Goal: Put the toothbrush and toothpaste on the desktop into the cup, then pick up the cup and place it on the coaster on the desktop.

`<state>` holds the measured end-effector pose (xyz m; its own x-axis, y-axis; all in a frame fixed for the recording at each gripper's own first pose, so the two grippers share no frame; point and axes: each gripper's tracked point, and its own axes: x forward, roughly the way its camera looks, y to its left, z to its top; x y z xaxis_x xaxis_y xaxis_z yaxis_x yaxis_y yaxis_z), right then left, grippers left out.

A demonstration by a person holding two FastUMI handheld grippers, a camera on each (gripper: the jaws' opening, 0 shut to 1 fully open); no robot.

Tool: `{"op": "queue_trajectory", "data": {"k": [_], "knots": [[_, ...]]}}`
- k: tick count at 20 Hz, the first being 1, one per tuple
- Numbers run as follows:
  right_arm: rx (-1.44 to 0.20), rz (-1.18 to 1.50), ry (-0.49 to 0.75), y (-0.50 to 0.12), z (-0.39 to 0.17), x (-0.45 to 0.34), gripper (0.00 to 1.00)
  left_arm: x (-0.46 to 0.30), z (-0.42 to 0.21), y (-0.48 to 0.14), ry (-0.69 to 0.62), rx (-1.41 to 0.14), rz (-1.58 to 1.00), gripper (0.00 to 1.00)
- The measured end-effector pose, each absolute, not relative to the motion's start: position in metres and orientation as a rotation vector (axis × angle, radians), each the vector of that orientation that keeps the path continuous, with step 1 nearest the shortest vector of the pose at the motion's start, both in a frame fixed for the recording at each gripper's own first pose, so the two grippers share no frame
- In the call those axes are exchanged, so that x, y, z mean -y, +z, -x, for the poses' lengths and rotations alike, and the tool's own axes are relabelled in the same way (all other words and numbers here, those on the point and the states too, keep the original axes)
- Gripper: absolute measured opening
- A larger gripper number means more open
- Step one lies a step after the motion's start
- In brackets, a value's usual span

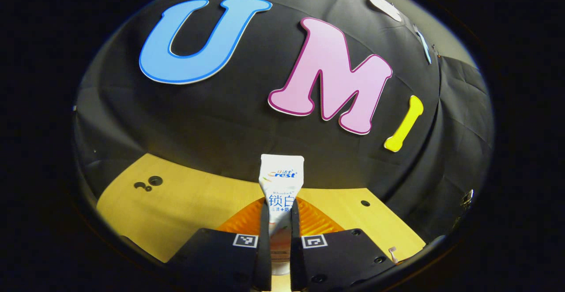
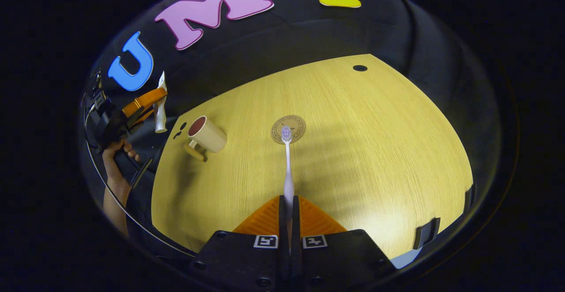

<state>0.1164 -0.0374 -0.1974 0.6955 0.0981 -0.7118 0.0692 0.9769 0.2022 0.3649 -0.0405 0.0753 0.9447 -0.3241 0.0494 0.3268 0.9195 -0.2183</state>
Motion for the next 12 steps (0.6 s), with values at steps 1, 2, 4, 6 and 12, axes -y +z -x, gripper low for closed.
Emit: {"op": "queue_trajectory", "data": {"k": [1,2,4,6,12], "knots": [[-0.808,-0.222,0.01,-0.198,-0.117,0.041,0.05,0.045,-0.375,0.072,-0.335,0.01,0.243,0.21],[-0.814,-0.223,0.009,-0.198,-0.118,0.045,0.05,0.047,-0.384,0.065,-0.325,0.004,0.246,0.21],[-0.822,-0.22,0.009,-0.199,-0.119,0.051,0.05,0.048,-0.4,0.055,-0.299,0.0,0.239,0.22],[-0.83,-0.218,0.009,-0.202,-0.12,0.055,0.05,0.045,-0.414,0.051,-0.27,0.018,0.243,0.22],[-0.87,-0.204,0.025,-0.214,-0.117,0.057,0.05,0.026,-0.438,0.034,-0.192,0.039,0.252,0.21]]}}
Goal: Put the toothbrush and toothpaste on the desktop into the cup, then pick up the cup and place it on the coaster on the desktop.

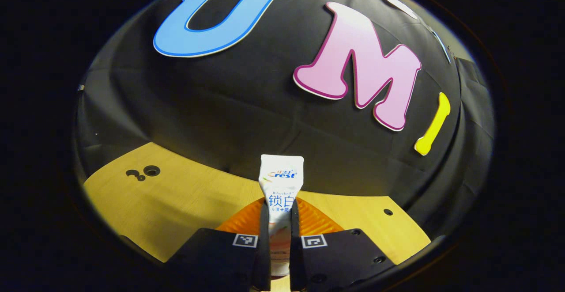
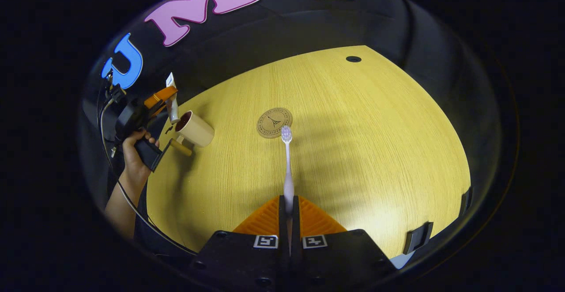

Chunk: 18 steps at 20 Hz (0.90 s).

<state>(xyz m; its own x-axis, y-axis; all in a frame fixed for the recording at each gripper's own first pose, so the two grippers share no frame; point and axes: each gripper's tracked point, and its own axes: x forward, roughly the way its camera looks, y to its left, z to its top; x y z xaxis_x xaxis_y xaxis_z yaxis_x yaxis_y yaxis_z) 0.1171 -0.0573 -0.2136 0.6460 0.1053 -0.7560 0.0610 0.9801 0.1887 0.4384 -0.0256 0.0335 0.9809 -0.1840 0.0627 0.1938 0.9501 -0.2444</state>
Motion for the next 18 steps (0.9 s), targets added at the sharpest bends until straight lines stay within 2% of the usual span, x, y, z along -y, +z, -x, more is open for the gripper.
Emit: {"op": "queue_trajectory", "data": {"k": [6,12,13,14,16,17,18], "knots": [[-0.886,-0.204,0.058,-0.217,-0.12,0.049,0.05,0.025,-0.445,0.005,-0.174,0.021,0.241,0.22],[-0.864,-0.194,0.068,-0.213,-0.123,0.05,0.05,0.026,-0.432,-0.02,-0.161,-0.03,0.221,0.28],[-0.863,-0.192,0.071,-0.212,-0.121,0.049,0.05,0.025,-0.426,-0.021,-0.16,-0.039,0.211,0.24],[-0.864,-0.19,0.072,-0.213,-0.12,0.049,0.05,0.021,-0.42,-0.022,-0.152,-0.05,0.196,0.3],[-0.846,-0.185,0.079,-0.209,-0.123,0.046,0.05,0.012,-0.404,-0.018,-0.14,-0.047,0.156,0.65],[-0.835,-0.178,0.087,-0.206,-0.125,0.042,0.05,0.009,-0.393,-0.014,-0.143,-0.047,0.146,0.68],[-0.821,-0.167,0.098,-0.201,-0.127,0.038,0.05,0.005,-0.381,-0.016,-0.144,-0.053,0.145,0.83]]}}
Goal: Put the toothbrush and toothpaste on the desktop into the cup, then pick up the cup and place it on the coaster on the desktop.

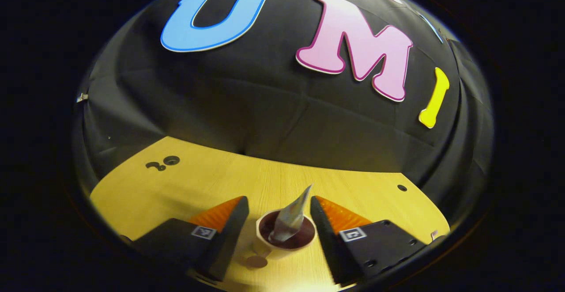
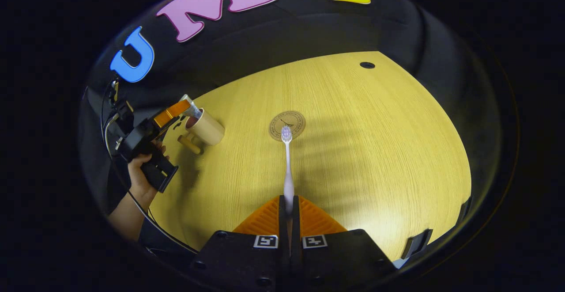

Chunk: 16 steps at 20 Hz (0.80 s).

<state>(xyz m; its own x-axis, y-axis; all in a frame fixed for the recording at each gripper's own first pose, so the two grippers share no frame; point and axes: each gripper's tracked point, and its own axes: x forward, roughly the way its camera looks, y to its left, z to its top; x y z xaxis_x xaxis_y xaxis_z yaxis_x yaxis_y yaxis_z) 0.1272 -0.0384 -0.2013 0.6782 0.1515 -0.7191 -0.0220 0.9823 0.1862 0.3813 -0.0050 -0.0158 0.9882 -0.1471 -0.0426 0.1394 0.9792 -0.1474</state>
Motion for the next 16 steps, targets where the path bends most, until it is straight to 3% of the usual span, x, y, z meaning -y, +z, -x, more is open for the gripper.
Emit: {"op": "queue_trajectory", "data": {"k": [1,11,16], "knots": [[-0.805,-0.16,0.112,-0.196,-0.13,0.033,0.05,0.002,-0.365,-0.014,-0.149,-0.062,0.145,0.98],[-0.644,-0.208,0.253,-0.142,-0.19,-0.049,0.05,-0.015,-0.183,-0.055,-0.154,-0.168,0.173,0.98],[-0.559,-0.26,0.287,-0.116,-0.226,-0.081,0.05,-0.011,-0.131,-0.081,-0.146,-0.234,0.182,0.98]]}}
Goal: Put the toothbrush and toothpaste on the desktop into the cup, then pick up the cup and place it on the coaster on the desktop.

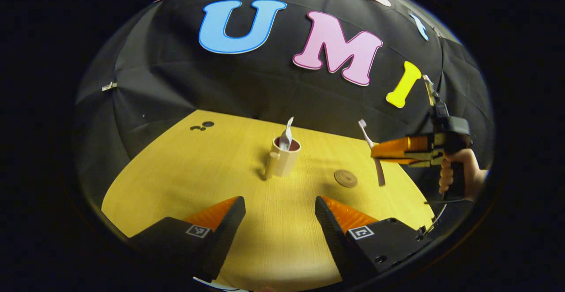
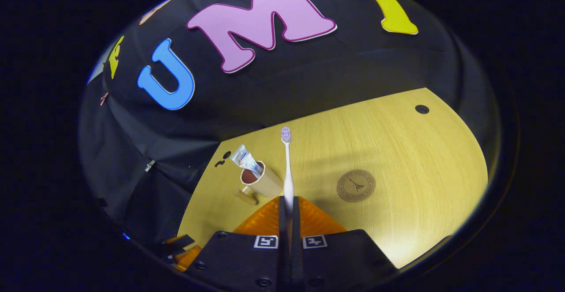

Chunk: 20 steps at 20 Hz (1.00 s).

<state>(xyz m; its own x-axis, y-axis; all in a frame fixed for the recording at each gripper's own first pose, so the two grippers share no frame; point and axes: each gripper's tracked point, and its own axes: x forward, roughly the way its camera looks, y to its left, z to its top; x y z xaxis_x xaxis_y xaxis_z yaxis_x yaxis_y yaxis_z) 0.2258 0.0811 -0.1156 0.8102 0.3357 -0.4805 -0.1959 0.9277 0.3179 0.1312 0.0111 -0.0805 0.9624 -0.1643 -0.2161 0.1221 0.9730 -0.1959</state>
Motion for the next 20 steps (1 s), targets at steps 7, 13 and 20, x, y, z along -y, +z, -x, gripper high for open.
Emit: {"op": "queue_trajectory", "data": {"k": [7,13,20], "knots": [[-0.464,-0.283,0.301,-0.095,-0.28,-0.123,0.05,-0.031,-0.112,-0.075,-0.102,-0.22,0.232,0.97],[-0.382,-0.313,0.323,-0.09,-0.327,-0.172,0.05,-0.04,-0.117,-0.079,-0.086,-0.224,0.272,0.98],[-0.309,-0.303,0.339,-0.117,-0.362,-0.208,0.05,-0.049,-0.142,-0.099,-0.094,-0.228,0.295,0.98]]}}
